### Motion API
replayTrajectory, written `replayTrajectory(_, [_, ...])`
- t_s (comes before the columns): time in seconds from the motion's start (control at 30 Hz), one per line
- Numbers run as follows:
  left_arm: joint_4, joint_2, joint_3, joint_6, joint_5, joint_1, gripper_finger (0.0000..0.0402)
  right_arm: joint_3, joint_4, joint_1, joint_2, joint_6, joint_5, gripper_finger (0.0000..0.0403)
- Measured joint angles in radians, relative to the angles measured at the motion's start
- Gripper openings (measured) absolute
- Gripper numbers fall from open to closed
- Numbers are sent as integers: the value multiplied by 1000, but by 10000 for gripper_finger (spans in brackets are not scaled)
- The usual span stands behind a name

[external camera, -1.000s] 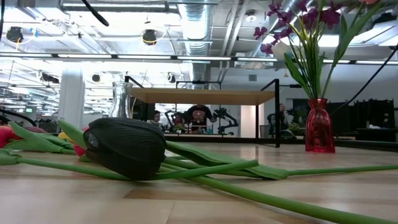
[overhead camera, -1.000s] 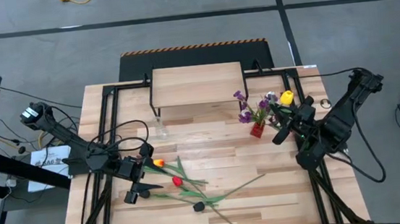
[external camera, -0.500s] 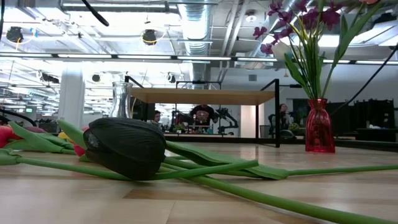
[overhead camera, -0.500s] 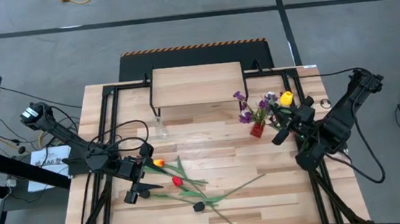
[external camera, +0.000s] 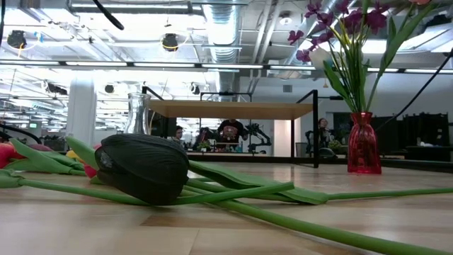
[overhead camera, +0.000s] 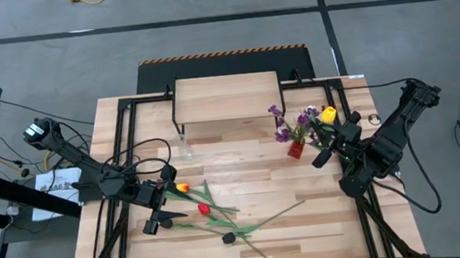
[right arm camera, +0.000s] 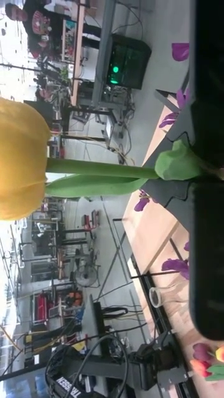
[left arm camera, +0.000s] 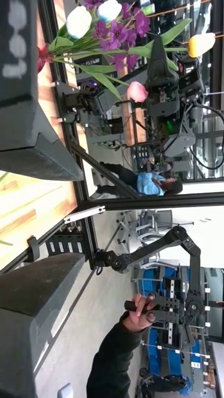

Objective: Pick and place flowers into a vace then onto a shelf
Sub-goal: Put the right yellow flower into the red vase

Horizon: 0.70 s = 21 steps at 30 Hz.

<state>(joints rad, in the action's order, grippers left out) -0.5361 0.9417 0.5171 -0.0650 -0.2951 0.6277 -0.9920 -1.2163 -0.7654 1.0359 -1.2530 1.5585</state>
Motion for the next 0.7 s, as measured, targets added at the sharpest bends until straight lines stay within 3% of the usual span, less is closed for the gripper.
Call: replayTrajectory(0.7, [0,0,0,5,0,0,192,-1,16,28,78,-11,-14,0])
